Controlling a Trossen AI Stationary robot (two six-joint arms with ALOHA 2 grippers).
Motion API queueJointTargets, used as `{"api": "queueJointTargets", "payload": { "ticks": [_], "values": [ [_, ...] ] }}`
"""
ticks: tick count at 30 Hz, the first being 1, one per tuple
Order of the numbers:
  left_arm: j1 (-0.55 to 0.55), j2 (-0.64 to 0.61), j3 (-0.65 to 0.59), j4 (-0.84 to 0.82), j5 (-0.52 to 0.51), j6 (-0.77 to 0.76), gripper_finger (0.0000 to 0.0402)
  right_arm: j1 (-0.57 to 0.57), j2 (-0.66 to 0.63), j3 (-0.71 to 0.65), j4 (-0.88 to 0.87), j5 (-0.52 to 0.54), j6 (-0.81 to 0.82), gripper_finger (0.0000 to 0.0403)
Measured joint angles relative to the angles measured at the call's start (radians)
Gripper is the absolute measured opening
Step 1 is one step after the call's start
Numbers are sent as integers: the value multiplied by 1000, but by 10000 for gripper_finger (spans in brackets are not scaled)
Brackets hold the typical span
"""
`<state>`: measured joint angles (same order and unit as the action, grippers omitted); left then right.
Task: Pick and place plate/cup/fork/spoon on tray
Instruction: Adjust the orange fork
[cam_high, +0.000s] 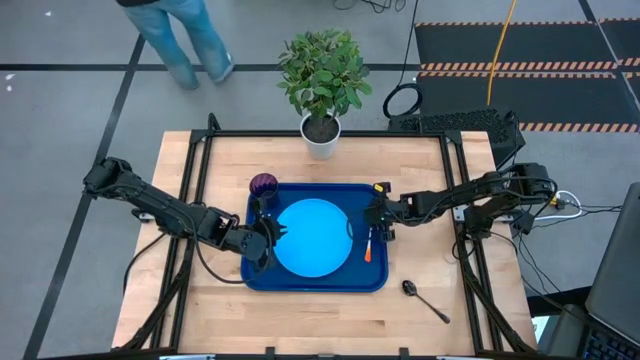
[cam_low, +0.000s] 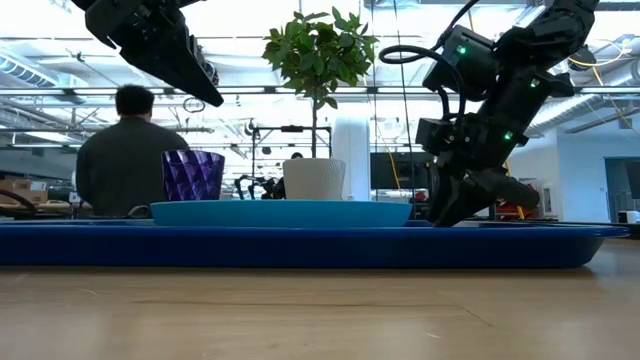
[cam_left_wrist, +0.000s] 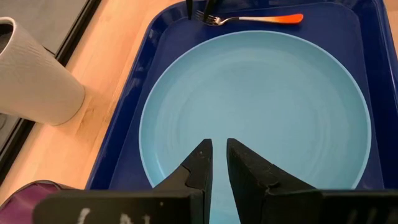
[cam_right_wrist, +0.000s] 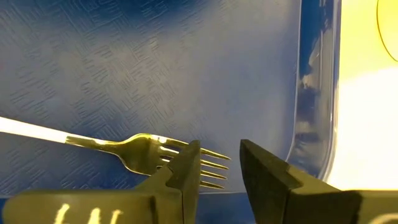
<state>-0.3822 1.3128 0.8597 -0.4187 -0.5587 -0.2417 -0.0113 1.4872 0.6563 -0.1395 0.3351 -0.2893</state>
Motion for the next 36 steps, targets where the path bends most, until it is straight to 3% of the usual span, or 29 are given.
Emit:
{"api": "queueJointTargets", "payload": {
  "ticks": [29,36],
  "values": [
    [0,0,0,0,0,1,51,0,0,0,1,-31,12,105],
    [0,0,0,0,0,1,51,3,0,0,1,-78,12,105]
  ]
}}
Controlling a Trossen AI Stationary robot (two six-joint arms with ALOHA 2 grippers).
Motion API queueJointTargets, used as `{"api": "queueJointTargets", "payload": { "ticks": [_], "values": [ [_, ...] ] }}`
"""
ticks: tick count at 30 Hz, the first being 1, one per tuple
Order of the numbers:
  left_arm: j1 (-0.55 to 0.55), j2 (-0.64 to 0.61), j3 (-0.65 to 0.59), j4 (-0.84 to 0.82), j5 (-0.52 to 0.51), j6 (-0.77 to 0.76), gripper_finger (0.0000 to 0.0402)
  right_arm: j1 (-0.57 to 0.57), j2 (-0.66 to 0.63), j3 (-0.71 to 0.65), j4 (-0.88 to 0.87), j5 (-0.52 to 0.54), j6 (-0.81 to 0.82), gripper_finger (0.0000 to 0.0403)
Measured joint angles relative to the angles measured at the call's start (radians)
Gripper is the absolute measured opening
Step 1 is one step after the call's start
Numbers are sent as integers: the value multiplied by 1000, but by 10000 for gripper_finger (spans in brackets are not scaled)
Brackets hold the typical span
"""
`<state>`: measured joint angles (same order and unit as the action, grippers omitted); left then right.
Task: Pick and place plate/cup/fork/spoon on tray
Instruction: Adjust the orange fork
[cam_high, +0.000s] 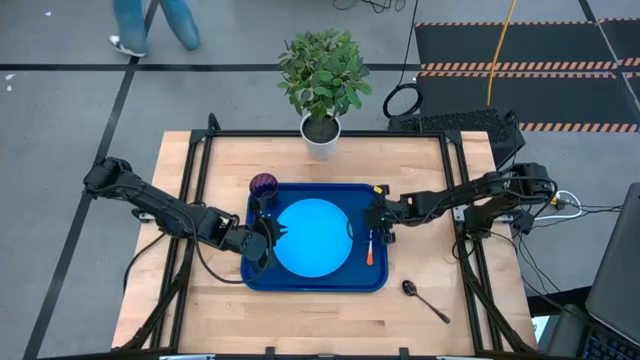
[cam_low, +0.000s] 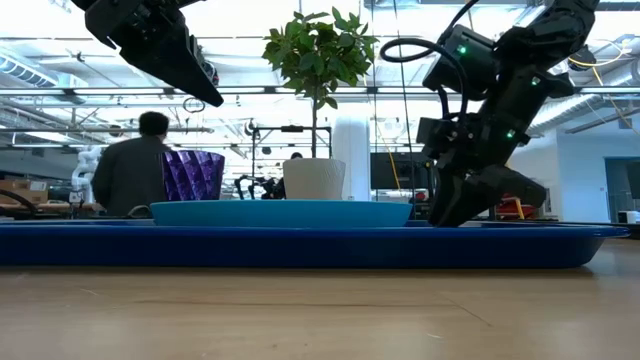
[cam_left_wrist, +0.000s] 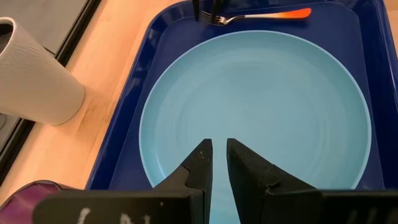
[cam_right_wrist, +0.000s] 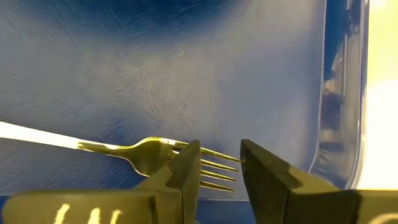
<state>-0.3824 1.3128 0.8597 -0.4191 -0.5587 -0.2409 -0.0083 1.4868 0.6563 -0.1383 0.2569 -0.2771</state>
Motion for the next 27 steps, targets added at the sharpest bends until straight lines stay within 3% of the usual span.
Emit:
{"api": "queueJointTargets", "payload": {
  "ticks": [27],
  "values": [
    [0,0,0,-1,0,-3,51,42,-8,-1,6,3,-50,105]
  ]
}}
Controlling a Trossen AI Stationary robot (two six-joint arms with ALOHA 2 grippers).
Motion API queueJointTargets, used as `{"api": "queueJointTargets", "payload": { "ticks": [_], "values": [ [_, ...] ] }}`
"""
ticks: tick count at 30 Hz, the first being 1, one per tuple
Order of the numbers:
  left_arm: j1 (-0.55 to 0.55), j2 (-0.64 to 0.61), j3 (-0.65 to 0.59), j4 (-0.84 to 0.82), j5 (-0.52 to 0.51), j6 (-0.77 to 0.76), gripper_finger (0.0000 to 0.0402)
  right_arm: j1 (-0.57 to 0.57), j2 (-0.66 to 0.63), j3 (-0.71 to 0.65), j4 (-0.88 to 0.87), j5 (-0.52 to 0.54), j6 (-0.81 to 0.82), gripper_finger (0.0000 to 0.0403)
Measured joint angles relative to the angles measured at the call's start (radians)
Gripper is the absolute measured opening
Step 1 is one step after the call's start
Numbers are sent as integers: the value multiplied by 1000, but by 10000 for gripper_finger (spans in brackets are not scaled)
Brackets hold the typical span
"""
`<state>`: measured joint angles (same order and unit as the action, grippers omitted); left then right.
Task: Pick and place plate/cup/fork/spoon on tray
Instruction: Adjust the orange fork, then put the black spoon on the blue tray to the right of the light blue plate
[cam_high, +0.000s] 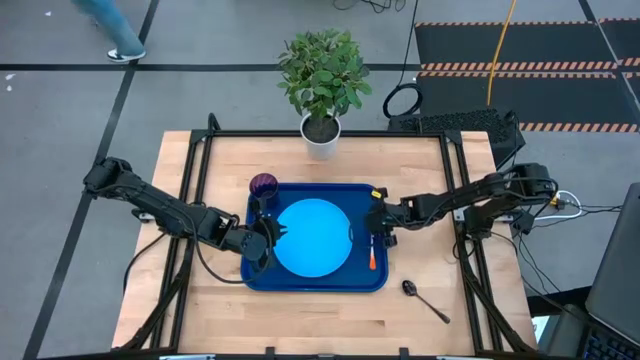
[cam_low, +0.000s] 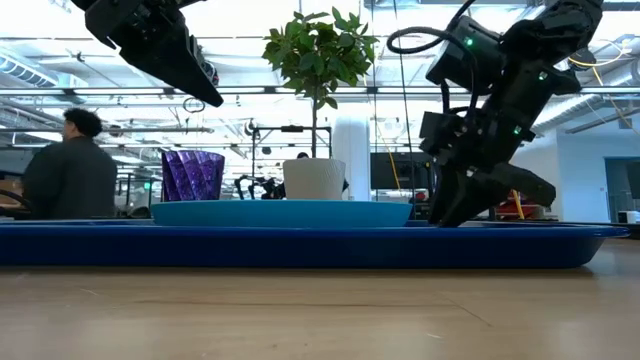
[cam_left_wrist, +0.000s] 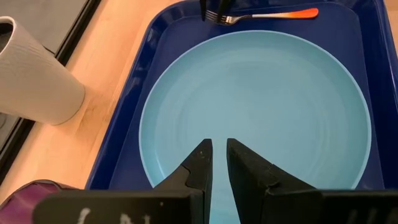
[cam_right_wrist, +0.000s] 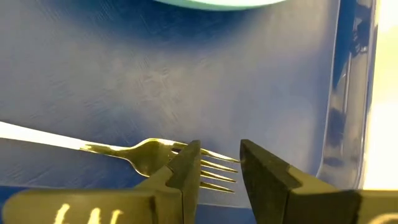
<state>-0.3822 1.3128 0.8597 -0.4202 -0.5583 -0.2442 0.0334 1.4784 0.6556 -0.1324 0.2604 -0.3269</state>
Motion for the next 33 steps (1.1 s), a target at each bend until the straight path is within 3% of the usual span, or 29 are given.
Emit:
{"api": "queueJointTargets", "payload": {
  "ticks": [12,19,27,30,33],
  "values": [
    [0,0,0,-3,4,-3,51,3,-49,-1,-13,51,2,127],
    [0,0,0,-5,4,-5,51,22,-189,0,-51,92,33,130],
    [2,0,0,2,4,10,51,80,-273,138,-576,105,464,130],
    [2,0,0,17,8,13,51,122,-274,179,-621,101,651,130],
    [3,0,0,43,8,34,51,140,-274,181,-548,63,809,130]
  ]
}}
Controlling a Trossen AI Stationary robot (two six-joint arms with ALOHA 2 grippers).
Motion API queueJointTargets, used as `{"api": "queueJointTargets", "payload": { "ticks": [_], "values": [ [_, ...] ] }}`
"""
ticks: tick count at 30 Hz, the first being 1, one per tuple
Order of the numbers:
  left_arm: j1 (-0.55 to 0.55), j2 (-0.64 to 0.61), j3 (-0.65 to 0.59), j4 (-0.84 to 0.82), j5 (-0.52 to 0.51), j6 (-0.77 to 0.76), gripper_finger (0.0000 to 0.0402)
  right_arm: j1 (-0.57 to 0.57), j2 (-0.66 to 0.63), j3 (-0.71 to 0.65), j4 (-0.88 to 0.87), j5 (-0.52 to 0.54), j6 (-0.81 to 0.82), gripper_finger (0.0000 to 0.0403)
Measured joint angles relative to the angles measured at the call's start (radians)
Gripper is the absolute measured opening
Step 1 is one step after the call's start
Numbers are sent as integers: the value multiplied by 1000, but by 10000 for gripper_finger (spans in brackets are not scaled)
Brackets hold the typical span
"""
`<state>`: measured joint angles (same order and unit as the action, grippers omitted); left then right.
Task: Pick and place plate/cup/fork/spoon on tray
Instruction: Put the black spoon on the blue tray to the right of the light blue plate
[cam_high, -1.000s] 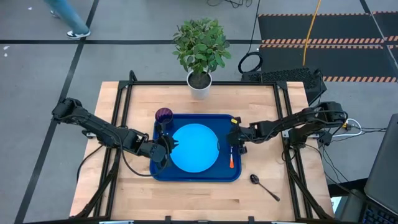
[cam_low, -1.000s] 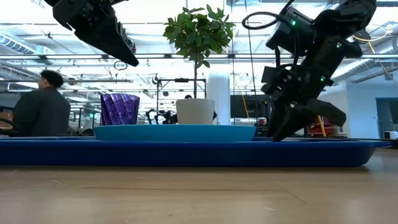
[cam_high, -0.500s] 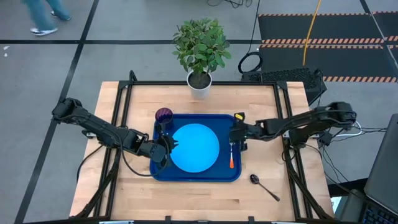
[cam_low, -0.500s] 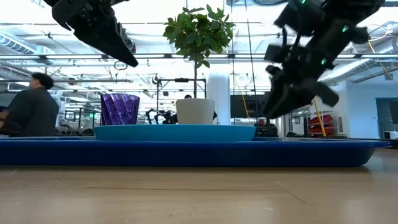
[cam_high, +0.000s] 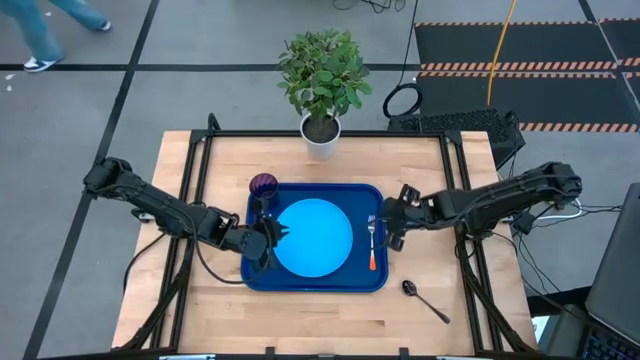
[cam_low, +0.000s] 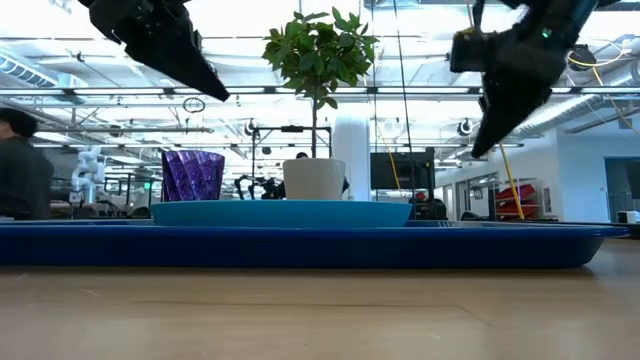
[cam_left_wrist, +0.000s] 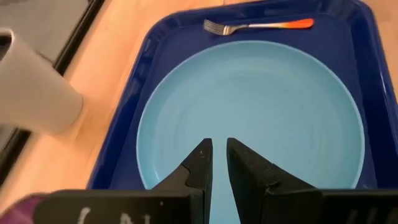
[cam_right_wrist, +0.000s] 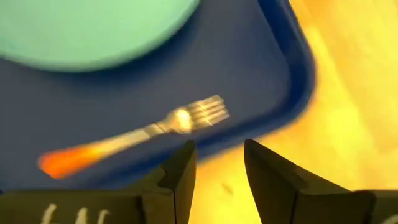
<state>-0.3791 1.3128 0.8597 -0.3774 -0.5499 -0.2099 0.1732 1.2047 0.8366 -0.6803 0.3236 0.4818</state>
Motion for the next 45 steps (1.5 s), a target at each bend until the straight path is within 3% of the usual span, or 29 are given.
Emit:
{"api": "queueJointTargets", "payload": {
  "ticks": [5,11,21,29,32,38,45],
  "values": [
    [-2,0,0,107,26,157,51,1,0,-48,147,-27,38,130],
    [-27,0,0,246,177,211,51,52,0,-72,141,-239,233,130],
    [-124,0,0,252,151,125,51,400,74,-48,156,-275,715,115],
    [-153,0,0,251,121,148,51,607,236,-14,152,-305,1038,114],
    [-151,0,0,249,121,154,51,644,301,-5,151,-352,1091,114],
    [-149,0,0,249,119,163,51,667,326,33,111,-324,1109,114],
    [-149,0,0,248,120,163,51,667,321,123,-105,-325,1071,114]
  ]
}}
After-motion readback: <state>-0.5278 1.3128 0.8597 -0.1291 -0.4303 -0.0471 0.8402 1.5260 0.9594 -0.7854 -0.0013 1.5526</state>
